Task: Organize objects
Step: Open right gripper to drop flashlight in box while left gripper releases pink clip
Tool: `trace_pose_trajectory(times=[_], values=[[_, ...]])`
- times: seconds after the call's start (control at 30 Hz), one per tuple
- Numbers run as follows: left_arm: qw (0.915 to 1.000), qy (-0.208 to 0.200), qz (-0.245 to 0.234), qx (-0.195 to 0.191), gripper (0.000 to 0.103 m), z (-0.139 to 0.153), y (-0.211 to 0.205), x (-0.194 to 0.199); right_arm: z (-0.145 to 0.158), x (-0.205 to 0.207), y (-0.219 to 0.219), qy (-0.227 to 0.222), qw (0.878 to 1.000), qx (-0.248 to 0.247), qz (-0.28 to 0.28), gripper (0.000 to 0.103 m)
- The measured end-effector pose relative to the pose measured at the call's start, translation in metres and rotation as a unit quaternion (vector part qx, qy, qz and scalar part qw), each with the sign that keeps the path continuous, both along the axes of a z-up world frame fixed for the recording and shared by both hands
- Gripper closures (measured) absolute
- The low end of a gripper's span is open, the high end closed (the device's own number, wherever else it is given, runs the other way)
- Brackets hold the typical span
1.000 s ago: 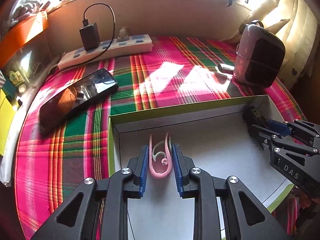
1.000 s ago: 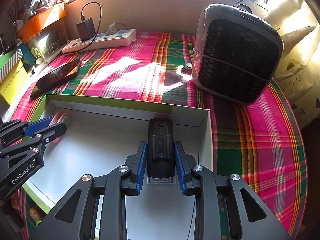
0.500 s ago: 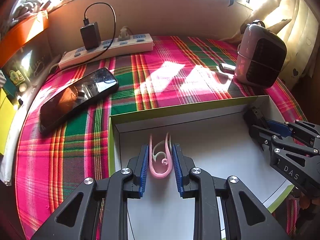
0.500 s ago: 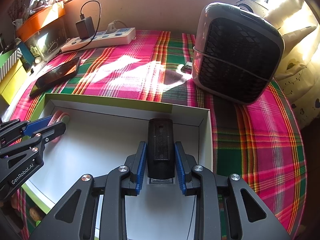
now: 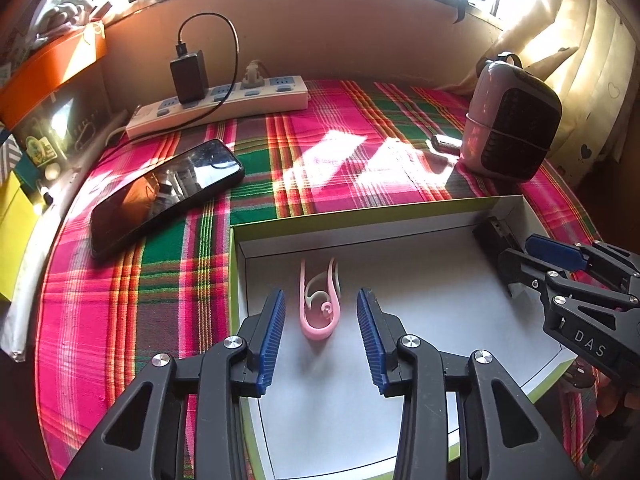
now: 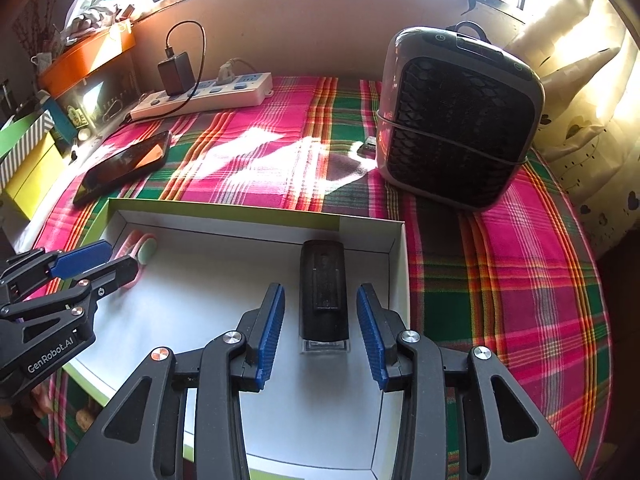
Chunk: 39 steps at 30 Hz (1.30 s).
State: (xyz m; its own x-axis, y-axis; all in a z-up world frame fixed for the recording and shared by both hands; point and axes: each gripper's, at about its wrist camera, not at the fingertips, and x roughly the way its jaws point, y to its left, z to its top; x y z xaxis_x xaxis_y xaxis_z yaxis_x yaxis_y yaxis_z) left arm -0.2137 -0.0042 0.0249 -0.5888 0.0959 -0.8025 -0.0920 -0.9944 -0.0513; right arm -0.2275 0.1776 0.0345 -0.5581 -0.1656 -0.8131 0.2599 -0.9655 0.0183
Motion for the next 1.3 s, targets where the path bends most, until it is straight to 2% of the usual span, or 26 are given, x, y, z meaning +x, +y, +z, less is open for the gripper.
trace_pose_trajectory(times=[0.13,0.6,0.97,1.1,1.3], values=[[1.0000,0.003,0.001,0.004,0.066,0.005,-0.001,0.008,0.005,0.009,0.002,0.006,1.000,-0.005,-0.001,0.061],[0.9995,0.029,0.003,0.012,0.065,0.022,-0.006,0.047,0.019,0.048,0.020,0.025,0.999,-0.025,-0.008,0.060],[0.9987,0.045,0.013,0.020,0.065,0.026,-0.016,0.076,0.030,0.079,0.030,0.049,0.998,-0.032,-0.014,0.060],[0.9983,0.049,0.017,0.026,0.065,0.027,-0.020,0.087,0.033,0.090,0.036,0.058,0.998,-0.035,-0.018,0.056],[0.9977,0.044,0.022,0.047,0.065,0.022,-0.029,0.106,0.033,0.106,0.050,0.061,0.997,-0.044,-0.030,0.055]])
